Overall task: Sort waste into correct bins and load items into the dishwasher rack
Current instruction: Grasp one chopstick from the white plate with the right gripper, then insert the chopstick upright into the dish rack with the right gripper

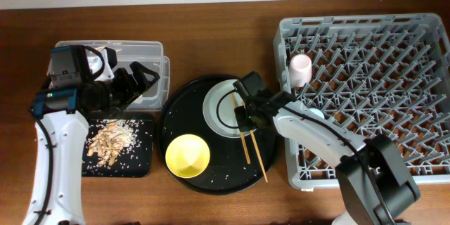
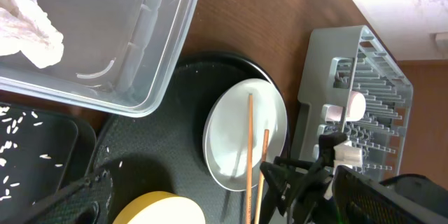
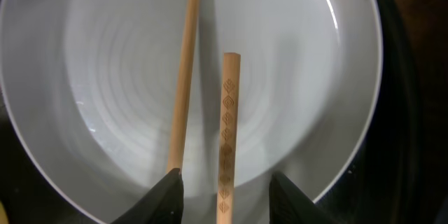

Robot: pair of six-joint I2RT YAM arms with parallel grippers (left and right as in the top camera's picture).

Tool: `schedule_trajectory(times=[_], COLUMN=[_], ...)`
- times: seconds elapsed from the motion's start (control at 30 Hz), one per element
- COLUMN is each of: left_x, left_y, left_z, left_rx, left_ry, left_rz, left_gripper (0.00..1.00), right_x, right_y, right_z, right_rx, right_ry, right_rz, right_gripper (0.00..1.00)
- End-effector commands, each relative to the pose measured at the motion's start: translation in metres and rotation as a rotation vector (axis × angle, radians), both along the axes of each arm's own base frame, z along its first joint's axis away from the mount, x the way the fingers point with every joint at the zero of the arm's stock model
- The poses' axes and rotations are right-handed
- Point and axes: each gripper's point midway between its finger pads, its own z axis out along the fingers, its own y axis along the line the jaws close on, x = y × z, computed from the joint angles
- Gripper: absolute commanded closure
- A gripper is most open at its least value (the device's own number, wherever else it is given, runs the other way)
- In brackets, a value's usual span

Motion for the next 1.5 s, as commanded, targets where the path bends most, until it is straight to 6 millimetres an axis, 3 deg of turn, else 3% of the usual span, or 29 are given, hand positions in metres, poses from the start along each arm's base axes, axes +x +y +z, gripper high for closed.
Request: schedule_trajectory(times=[0.0, 0.17, 0.23, 0.47, 0.6, 0.67, 0.8, 0.83, 0.9, 0.93, 1.0, 1.13, 1.23, 1.33, 1.47], left_x=[-0.001, -0.001, -0.001, -0.001, -0.001, -0.001, -0.001, -0.001, -0.001, -0.001, -0.001, -0.001, -0.001, -0.001, -0.001], left_y=[0.0, 0.0, 0.0, 0.0, 0.0, 0.0, 0.0, 0.0, 0.0, 0.0, 0.0, 0.0, 0.0, 0.0, 0.0], left_z=[0.004, 0.004, 0.004, 0.004, 0.004, 0.004, 0.004, 0.004, 0.004, 0.004, 0.004, 0.004, 0.004, 0.004, 0.004], left_rx=[0.004, 0.004, 0.004, 0.004, 0.004, 0.004, 0.004, 0.004, 0.004, 0.004, 0.004, 0.004, 0.004, 0.004, 0.004], left_ry=[-0.016, -0.016, -0.016, -0.016, -0.016, -0.016, -0.016, -0.016, -0.016, -0.016, -0.016, -0.016, -0.016, -0.016, -0.016], left_rz=[-0.007, -0.007, -0.006, -0.006, -0.007, -0.007, -0.006, -0.007, -0.007, -0.007, -0.006, -0.007, -0.007, -0.007, -0.007], left_gripper=[0.0, 0.01, 0.01, 0.01, 0.01, 0.01, 0.01, 0.01, 0.01, 0.01, 0.01, 0.01, 0.01, 0.01, 0.01], right_x=[-0.003, -0.004, -0.003, -0.001, 0.003, 0.008, 0.027, 0.033, 0.039, 0.045, 0.059, 0.082, 0.095, 0.107, 0.119], right_y=[-0.002, -0.003, -0.002, 0.0, 0.002, 0.005, 0.003, -0.008, -0.026, -0.046, -0.091, -0.176, -0.217, -0.238, -0.243], right_z=[-0.013, -0.027, -0.027, -0.024, -0.016, 0.0, 0.085, 0.113, 0.138, 0.153, 0.165, 0.16, 0.149, 0.138, 0.106], right_rx=[-0.03, -0.048, -0.045, -0.039, -0.04, -0.035, -0.015, -0.023, -0.047, -0.071, -0.11, -0.174, -0.2, -0.202, -0.199], right_ry=[0.017, 0.043, 0.039, 0.03, 0.031, 0.023, -0.043, -0.061, -0.073, -0.079, -0.086, -0.093, -0.095, -0.096, -0.051], right_rz=[-0.003, -0.002, -0.003, -0.002, -0.003, -0.002, 0.02, 0.028, 0.049, 0.055, 0.035, -0.03, -0.071, -0.12, -0.125], right_gripper=[0.63, 0.7, 0.8, 0.96, 0.96, 0.96, 0.96, 0.96, 0.96, 0.96, 0.96, 0.96, 0.96, 0.96, 0.96])
